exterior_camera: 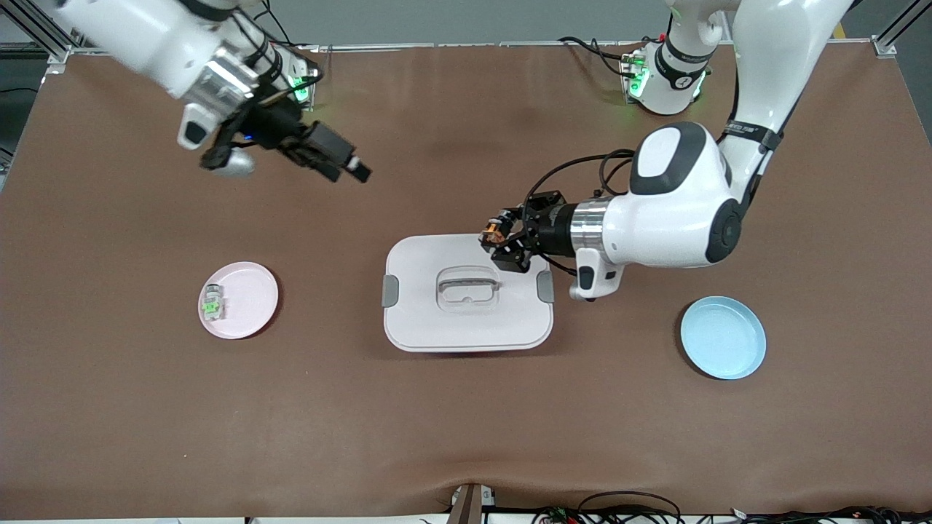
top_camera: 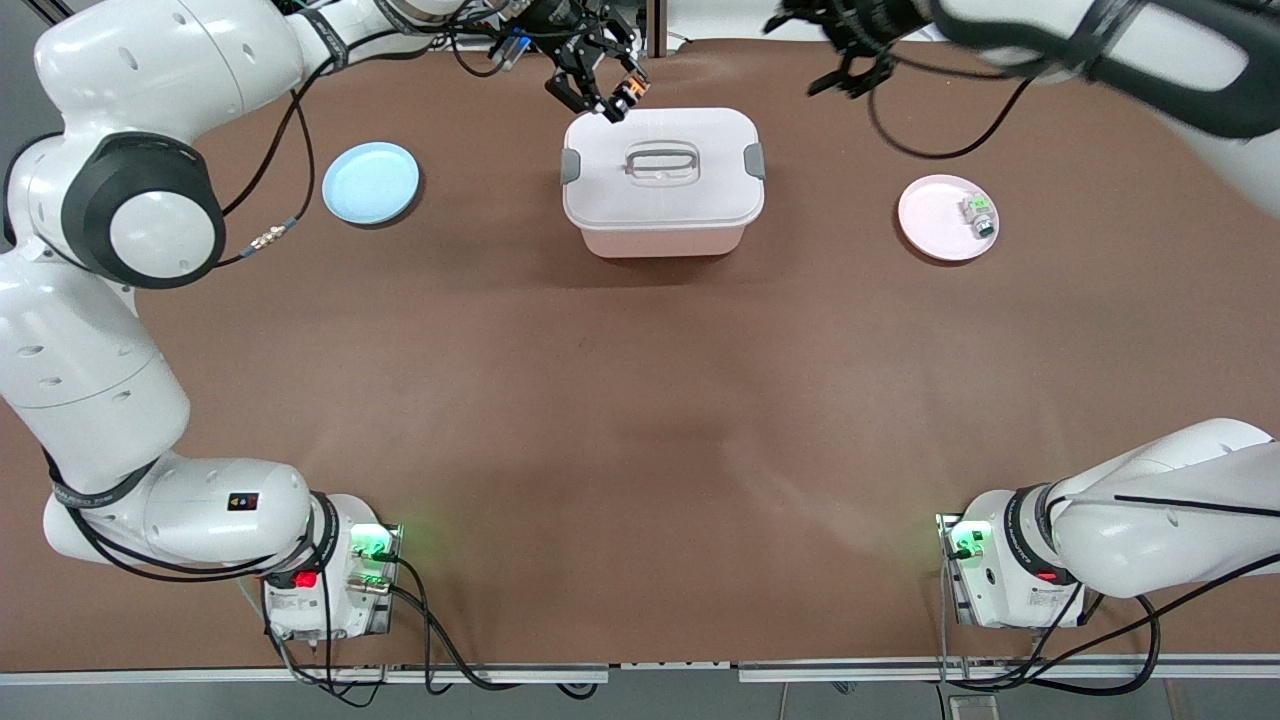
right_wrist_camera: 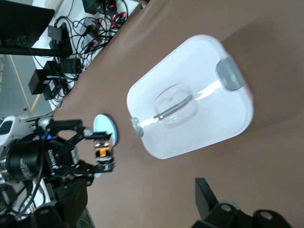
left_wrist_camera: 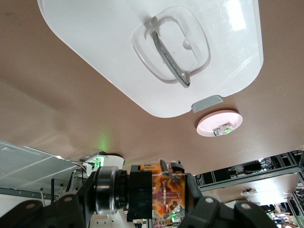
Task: Transfer orange switch to right arm and place
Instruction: 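Grasp the orange switch with the right gripper above the white box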
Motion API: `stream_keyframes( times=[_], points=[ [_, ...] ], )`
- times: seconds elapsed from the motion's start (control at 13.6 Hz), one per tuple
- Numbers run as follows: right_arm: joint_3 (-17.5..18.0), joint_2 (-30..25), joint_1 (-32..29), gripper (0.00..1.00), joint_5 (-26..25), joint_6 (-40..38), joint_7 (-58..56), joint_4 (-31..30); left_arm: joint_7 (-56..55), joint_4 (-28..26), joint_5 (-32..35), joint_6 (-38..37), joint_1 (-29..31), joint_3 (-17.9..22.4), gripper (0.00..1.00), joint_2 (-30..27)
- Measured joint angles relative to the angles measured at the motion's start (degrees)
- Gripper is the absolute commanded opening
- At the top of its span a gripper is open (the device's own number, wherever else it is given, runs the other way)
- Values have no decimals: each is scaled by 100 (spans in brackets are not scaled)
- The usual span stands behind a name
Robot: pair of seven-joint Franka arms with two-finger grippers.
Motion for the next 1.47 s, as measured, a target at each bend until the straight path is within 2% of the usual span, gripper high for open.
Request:
stream_keyframes(
  times=[0.22,0.44,0.59,1.17,1.47],
  points=[
    [23,153,607,100,-130,673,427,-182,-323,19,-47,338,-198,-4,0,9],
    [152,467,781,100,-1073,974,1317,-209,-413,53,-47,438,-313,-4,0,9],
    [198,707,818,100,-1432,1090,1685,-144,-442,59,-47,444,-337,-4,0,10],
    [185,1493,824,100,-1464,1125,1905,687,-502,62,-47,446,-517,-3,0,14],
    [179,1776,824,100,-1467,1341,1913,834,-502,62,-47,446,-550,3,0,16]
  ],
)
